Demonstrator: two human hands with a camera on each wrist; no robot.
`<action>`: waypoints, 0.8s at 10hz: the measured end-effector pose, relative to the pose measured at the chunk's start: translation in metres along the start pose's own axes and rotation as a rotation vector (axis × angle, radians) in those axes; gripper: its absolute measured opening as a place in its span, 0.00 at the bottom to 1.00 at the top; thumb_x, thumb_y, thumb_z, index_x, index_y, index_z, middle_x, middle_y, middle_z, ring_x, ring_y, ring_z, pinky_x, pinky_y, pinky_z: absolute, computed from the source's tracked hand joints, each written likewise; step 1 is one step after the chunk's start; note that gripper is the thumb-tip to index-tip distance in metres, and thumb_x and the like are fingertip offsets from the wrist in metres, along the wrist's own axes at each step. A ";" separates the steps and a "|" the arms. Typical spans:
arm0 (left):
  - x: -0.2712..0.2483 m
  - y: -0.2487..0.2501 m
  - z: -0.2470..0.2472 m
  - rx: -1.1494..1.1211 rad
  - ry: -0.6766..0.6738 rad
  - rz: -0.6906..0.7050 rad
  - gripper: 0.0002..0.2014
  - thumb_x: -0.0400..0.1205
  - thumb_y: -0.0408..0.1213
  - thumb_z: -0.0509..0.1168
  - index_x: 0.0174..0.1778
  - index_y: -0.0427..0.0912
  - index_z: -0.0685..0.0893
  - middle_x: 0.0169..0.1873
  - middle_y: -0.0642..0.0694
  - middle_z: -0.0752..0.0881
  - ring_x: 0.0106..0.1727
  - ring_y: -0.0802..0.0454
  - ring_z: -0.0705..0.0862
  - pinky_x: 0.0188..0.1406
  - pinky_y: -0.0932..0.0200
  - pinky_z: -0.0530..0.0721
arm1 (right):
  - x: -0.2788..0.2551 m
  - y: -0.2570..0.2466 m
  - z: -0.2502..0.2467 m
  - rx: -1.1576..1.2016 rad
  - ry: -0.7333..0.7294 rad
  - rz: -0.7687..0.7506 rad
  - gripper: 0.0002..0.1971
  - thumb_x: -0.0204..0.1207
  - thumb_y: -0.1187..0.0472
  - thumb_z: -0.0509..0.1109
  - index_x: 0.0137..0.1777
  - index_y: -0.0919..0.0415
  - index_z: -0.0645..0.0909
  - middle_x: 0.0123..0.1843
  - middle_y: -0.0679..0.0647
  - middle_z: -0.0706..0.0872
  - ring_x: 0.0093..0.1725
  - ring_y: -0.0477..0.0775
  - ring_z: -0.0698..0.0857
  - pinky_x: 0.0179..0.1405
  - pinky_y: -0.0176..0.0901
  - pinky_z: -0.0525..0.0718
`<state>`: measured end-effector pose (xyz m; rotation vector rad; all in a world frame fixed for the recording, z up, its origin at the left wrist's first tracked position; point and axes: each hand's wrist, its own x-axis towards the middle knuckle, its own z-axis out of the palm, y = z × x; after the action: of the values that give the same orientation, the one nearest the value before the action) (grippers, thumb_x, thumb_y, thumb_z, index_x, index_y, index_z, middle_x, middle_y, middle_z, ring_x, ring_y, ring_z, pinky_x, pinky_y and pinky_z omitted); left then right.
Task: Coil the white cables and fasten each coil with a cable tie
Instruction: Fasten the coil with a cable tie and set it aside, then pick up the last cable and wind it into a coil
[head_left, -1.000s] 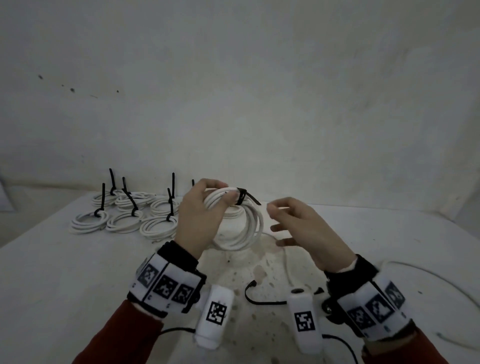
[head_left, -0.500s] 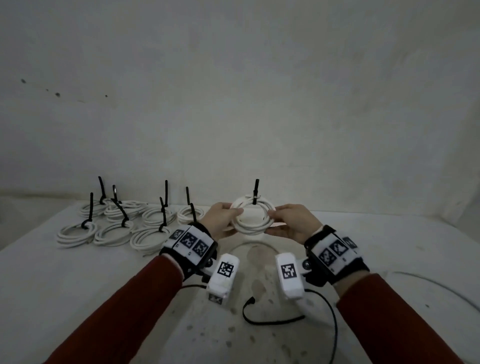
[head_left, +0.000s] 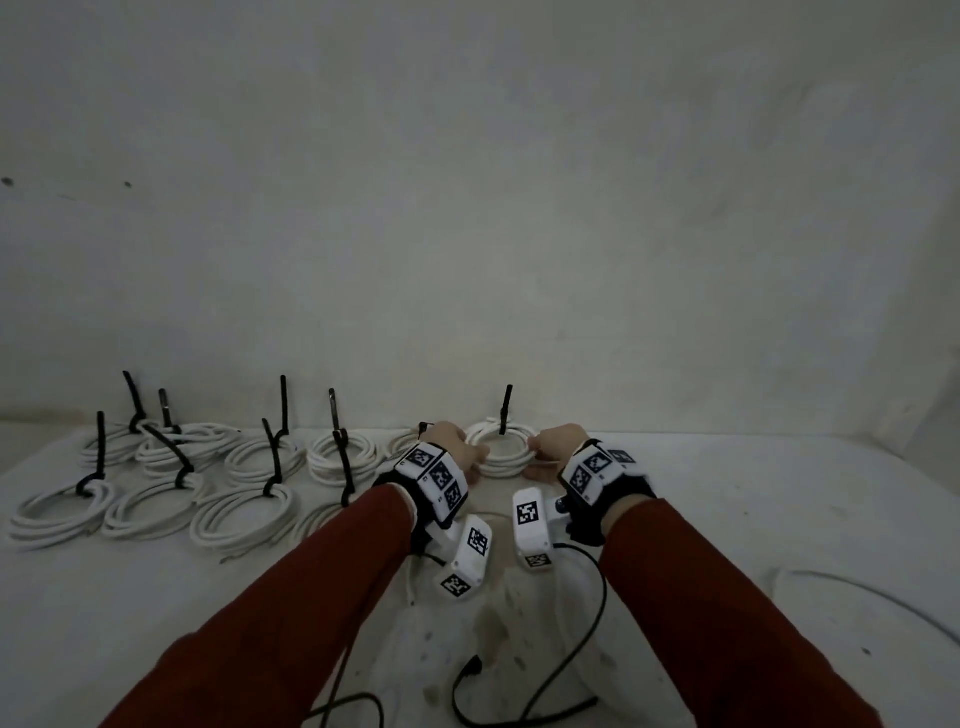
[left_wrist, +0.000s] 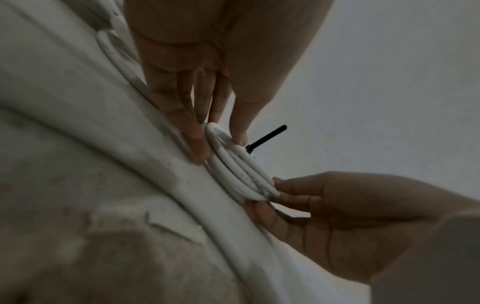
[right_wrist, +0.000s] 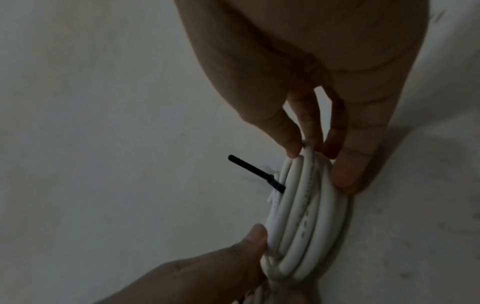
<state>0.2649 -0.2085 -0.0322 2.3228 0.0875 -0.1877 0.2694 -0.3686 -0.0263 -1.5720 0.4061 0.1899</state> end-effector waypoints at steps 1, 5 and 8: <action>-0.005 0.007 0.000 0.123 0.018 0.015 0.17 0.82 0.48 0.64 0.58 0.38 0.82 0.49 0.39 0.86 0.50 0.42 0.85 0.50 0.54 0.82 | 0.010 -0.001 -0.001 -0.609 -0.071 -0.153 0.15 0.83 0.58 0.64 0.63 0.66 0.79 0.59 0.61 0.84 0.56 0.59 0.85 0.51 0.41 0.82; -0.089 0.013 -0.004 0.297 0.061 0.544 0.07 0.81 0.37 0.64 0.51 0.45 0.86 0.54 0.48 0.87 0.58 0.49 0.82 0.60 0.54 0.77 | -0.126 0.010 -0.047 -1.029 -0.295 -0.194 0.15 0.77 0.51 0.71 0.55 0.63 0.83 0.42 0.50 0.87 0.36 0.51 0.86 0.36 0.40 0.81; -0.167 0.019 0.017 0.473 -0.081 0.793 0.12 0.80 0.39 0.63 0.58 0.53 0.84 0.58 0.54 0.84 0.66 0.51 0.73 0.70 0.47 0.65 | -0.207 0.059 -0.077 -1.848 -0.387 -0.156 0.15 0.76 0.53 0.73 0.57 0.63 0.82 0.57 0.57 0.85 0.54 0.56 0.79 0.58 0.51 0.75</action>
<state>0.1003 -0.2346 -0.0034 2.6071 -0.9980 0.1155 0.0475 -0.4162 -0.0019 -3.2346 -0.4143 0.8988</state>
